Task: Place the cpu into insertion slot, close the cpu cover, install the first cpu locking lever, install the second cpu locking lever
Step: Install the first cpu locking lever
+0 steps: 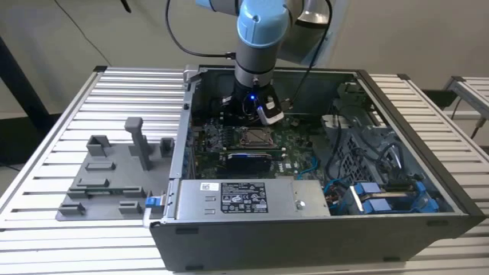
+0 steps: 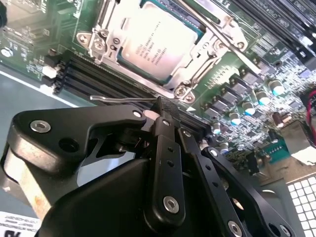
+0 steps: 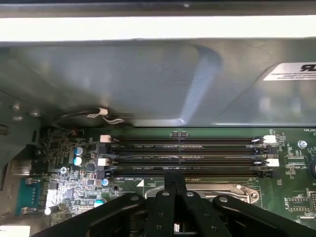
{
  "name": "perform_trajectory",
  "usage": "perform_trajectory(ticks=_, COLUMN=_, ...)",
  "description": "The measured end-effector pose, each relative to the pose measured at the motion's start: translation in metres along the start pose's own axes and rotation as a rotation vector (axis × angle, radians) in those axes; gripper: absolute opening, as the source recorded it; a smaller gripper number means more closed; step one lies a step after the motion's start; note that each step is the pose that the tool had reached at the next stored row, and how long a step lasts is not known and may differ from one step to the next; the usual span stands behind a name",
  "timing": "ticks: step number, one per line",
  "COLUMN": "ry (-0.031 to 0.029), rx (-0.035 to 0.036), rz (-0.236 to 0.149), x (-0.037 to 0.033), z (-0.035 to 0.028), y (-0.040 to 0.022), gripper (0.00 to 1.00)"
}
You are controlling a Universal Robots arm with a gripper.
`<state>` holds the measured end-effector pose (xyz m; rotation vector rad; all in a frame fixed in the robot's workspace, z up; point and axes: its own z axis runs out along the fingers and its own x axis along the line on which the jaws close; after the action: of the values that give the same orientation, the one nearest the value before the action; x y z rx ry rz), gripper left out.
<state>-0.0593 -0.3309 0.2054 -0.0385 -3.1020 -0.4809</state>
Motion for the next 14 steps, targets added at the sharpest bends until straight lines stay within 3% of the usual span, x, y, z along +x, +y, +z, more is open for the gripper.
perform_trajectory(ticks=14, ry=0.0005, rx=-0.0016, rz=-0.001, x=-0.0162, z=0.0030, y=-0.0004, gripper=0.11)
